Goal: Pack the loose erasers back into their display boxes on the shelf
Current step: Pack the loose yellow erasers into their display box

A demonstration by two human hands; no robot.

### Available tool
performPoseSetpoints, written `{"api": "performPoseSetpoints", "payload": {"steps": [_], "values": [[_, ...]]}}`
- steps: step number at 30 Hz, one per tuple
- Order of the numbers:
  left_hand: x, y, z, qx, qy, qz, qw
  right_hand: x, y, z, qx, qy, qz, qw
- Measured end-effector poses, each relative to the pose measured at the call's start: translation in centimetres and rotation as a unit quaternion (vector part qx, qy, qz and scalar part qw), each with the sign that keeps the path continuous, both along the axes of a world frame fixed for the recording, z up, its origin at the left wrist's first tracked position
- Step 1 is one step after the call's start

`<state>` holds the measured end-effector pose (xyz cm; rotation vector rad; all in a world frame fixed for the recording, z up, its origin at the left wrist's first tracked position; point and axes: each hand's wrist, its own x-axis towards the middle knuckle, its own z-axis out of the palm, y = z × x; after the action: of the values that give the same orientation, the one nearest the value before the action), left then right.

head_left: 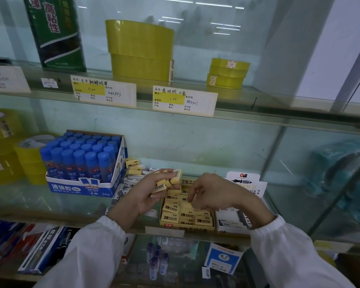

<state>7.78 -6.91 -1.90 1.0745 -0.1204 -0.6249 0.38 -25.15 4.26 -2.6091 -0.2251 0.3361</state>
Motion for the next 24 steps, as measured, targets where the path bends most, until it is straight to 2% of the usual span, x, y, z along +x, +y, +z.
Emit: {"api": "performPoseSetpoints", "payload": {"steps": [4, 9, 12, 16, 24], "values": [[0.0, 0.1, -0.1, -0.001, 0.001, -0.003, 1.0, 0.6, -0.7, -0.8, 0.117, 0.021, -0.048, 0.992], [-0.1, 0.1, -0.1, 0.002, -0.001, -0.001, 1.0, 0.8, -0.8, -1.6, 0.166, 0.054, -0.058, 0.983], [-0.1, 0.0, 0.0, 0.006, -0.006, -0.003, 1.0, 0.8, -0.5, -1.8, 0.141, 0.045, -0.034, 0.988], [-0.2, 0.0, 0.2, 0.008, -0.003, -0.002, 1.0, 1.1, -0.6, -2.4, 0.04, -0.003, 0.034, 0.999], [-0.2, 0.0, 0.2, 0.01, -0.003, 0.004, 1.0, 0.9, -0.4, -2.2, 0.018, -0.003, 0.093, 0.995]]}}
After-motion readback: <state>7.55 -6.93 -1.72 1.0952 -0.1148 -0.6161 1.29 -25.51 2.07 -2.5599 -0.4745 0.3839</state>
